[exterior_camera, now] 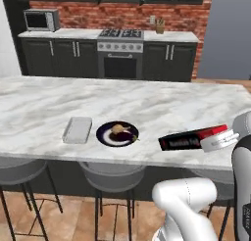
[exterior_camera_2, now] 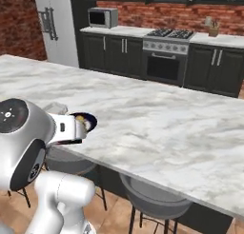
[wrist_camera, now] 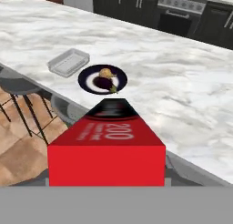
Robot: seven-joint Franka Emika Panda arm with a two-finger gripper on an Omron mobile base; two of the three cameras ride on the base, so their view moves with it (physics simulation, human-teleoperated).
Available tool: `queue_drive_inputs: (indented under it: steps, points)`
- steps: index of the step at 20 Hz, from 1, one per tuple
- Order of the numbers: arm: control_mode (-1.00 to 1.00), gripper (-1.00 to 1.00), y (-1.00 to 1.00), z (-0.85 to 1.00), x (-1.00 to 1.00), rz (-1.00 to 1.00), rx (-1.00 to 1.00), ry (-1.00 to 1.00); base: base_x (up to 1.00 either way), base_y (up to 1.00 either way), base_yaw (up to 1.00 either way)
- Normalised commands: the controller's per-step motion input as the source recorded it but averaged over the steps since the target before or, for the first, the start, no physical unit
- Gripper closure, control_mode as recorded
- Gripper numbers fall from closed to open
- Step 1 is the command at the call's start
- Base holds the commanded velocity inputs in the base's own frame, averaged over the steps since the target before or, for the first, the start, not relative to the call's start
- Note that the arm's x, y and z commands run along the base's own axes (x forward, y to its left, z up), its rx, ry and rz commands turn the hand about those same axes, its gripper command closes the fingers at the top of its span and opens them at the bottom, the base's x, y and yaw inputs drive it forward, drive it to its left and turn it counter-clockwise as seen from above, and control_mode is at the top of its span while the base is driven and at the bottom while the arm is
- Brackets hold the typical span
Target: Retrieve the tupperware and aluminum foil from the cabinet and place them on the dining counter near the plate with onion and eggplant to prepare for storing leftovers.
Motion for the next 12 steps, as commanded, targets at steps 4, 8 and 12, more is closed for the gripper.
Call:
queue_drive_inputs:
  steps: [4,8,12]
  points:
    - [1.00,1.00,0.00,0.00,0.00,0.00,0.00,0.00,0.66,0.40,-0.43]
    - [1.00,1.00,0.00,0.00,0.00,0.00,0.00,0.00,0.49,0.73,-0.39]
    - [1.00,1.00,0.00,0.00,0.00,0.00,0.00,0.00,0.04,0.81,-0.40]
